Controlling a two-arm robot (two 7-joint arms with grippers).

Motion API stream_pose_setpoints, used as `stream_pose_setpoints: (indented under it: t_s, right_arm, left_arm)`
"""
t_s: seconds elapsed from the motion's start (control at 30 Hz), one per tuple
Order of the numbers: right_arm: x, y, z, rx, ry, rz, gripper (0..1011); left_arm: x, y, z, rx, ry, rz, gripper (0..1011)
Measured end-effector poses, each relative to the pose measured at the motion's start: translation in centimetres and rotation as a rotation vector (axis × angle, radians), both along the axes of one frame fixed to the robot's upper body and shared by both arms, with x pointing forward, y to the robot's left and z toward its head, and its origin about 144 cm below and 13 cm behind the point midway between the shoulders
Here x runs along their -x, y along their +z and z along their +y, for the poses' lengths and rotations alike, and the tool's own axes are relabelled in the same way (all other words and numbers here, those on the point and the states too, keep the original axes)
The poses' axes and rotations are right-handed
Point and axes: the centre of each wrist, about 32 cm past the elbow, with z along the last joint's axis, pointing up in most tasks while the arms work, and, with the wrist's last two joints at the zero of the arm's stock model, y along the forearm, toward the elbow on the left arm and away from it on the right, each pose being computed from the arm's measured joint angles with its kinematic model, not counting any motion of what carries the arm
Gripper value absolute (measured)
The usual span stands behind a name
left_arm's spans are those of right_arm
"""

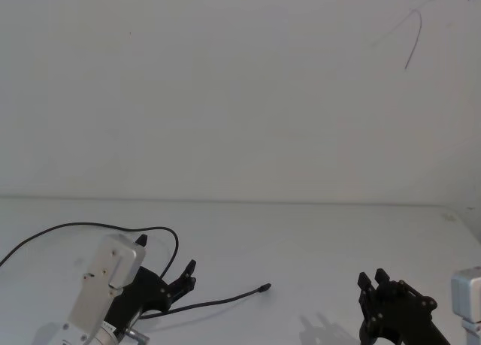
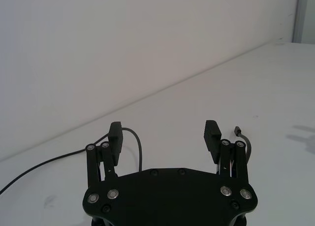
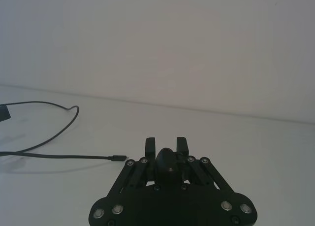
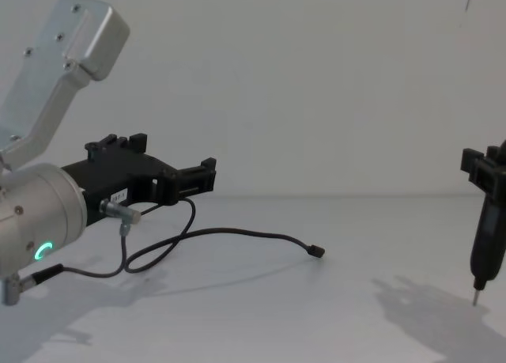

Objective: Pick up the data cable with the one hand.

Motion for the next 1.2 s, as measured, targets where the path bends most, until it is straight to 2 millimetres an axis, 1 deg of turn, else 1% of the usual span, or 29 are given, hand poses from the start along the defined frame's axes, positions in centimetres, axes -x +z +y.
stream_pose_setpoints:
  t_s: [0.7, 0.93, 1.2]
  right_arm:
    - [0.0, 0.0, 0.0, 0.000, 0.000, 0.000, 251]
    - [0.0, 0.0, 0.0, 0.000, 0.000, 0.000, 251]
    - [0.0, 0.0, 0.0, 0.000, 0.000, 0.000, 251]
  left_arm:
    - [-0.1, 0.1, 0.1, -0.007, -0.013, -0.001, 1001]
    - [-0.6, 0.8, 0.6, -0.046, -0.065, 0.002, 1001]
    - [-1.5, 1.9, 1.6, -0.106, -0.166, 0.017, 1001]
